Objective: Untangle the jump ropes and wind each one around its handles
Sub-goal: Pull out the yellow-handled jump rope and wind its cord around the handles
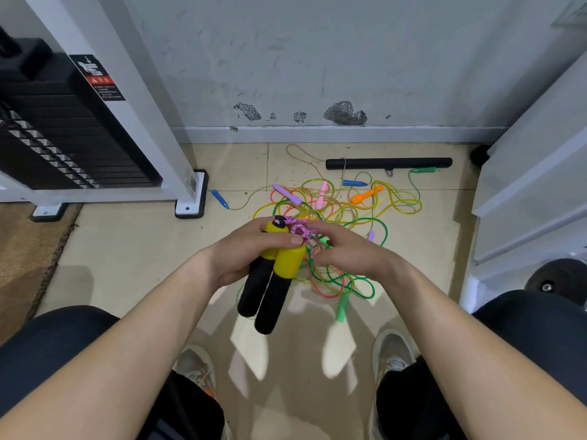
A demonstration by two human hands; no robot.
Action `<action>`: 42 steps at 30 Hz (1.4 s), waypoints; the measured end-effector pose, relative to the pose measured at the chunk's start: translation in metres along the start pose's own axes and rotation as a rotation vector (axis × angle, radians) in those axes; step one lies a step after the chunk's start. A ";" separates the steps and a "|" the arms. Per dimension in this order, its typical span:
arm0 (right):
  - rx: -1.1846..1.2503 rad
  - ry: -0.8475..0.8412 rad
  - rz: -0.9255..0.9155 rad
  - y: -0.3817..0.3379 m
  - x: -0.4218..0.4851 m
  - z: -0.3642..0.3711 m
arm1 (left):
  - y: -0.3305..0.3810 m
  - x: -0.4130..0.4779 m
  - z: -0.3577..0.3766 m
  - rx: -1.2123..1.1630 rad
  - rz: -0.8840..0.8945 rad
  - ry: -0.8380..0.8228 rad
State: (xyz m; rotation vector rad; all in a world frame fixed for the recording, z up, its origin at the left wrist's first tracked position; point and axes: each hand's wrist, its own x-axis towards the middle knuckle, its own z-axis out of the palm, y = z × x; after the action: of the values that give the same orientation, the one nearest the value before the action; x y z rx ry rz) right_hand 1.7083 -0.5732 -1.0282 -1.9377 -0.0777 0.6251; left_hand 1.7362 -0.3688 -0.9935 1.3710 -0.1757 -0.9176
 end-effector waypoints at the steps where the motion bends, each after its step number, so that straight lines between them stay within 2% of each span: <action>1: -0.026 0.010 0.020 0.002 0.001 0.000 | 0.001 -0.001 -0.003 -0.008 -0.002 -0.006; 6: 0.123 0.233 0.043 0.004 -0.005 -0.021 | 0.005 -0.007 -0.016 0.114 -0.087 -0.027; 10: 0.134 0.315 -0.008 -0.007 -0.014 -0.038 | 0.001 -0.009 -0.026 0.472 -0.182 0.085; 13: 0.180 0.327 -0.066 -0.021 -0.021 -0.046 | -0.007 -0.007 -0.029 0.745 -0.258 0.111; 17: 0.250 0.281 -0.124 -0.030 -0.026 -0.044 | -0.020 -0.001 -0.026 0.902 -0.287 0.109; 21: 0.345 0.178 -0.151 -0.037 -0.026 -0.036 | -0.026 0.002 -0.020 0.862 -0.270 0.061; 23: 0.376 0.153 -0.178 -0.040 -0.025 -0.032 | -0.025 0.003 -0.016 0.805 -0.252 -0.016; 25: 0.402 0.135 -0.195 -0.042 -0.023 -0.028 | -0.021 0.004 -0.008 0.682 -0.183 -0.069; 27: 0.428 0.120 -0.208 -0.044 -0.022 -0.025 | -0.015 0.004 0.003 0.539 -0.110 -0.047; 29: 0.426 0.132 -0.212 -0.045 -0.022 -0.024 | -0.008 0.003 0.012 0.444 -0.030 -0.044; 32: 0.419 0.190 -0.218 -0.046 -0.023 -0.028 | -0.009 0.005 0.013 0.423 0.017 -0.039; 39: 0.612 0.256 -0.252 -0.042 -0.022 -0.039 | -0.015 0.006 0.007 0.397 0.029 -0.079; 42: 0.539 0.339 -0.235 -0.039 -0.021 -0.043 | -0.018 0.005 0.010 0.347 0.032 -0.111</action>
State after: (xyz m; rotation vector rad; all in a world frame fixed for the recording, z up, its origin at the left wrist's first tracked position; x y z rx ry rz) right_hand 1.7188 -0.5985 -0.9725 -1.4556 0.0710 0.1310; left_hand 1.7251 -0.3781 -1.0091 1.6303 -0.4574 -0.9679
